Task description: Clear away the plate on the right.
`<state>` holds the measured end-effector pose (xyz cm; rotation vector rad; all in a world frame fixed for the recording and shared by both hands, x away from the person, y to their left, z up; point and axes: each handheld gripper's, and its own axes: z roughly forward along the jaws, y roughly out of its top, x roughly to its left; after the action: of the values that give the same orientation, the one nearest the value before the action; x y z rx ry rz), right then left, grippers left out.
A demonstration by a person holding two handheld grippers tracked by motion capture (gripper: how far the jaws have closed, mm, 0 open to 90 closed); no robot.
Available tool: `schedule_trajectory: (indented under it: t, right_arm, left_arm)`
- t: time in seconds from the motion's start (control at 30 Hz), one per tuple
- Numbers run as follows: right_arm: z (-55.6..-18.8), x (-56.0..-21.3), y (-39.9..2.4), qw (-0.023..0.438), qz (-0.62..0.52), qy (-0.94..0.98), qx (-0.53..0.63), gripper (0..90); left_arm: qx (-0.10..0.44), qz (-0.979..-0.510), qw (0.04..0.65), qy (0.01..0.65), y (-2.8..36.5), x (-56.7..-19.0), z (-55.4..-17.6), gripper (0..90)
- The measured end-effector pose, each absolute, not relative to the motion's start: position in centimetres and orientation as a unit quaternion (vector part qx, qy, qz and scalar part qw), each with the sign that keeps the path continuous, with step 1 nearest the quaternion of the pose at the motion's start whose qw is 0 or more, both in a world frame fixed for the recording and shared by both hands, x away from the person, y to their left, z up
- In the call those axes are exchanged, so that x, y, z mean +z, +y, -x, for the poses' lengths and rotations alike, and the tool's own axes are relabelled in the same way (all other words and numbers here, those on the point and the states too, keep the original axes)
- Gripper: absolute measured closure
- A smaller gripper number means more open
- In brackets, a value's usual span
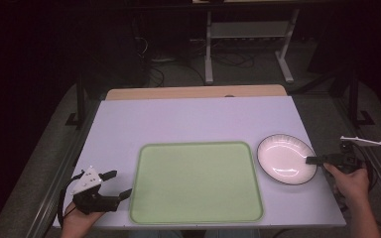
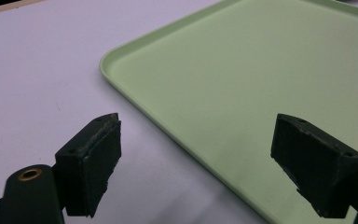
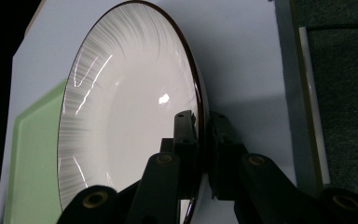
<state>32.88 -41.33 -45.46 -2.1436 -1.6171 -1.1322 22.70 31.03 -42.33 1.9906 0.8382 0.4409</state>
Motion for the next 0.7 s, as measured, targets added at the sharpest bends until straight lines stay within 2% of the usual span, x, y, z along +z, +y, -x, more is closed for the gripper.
schedule_trajectory:
  t: [0.7]
  right_arm:
    - [-32.4, -45.74, -41.94, 0.142, 0.729, -0.515, -0.428, 80.9]
  left_arm:
    - [0.178, -0.805, 0.452, 0.341, 31.13, -42.32, -22.73, 15.8]
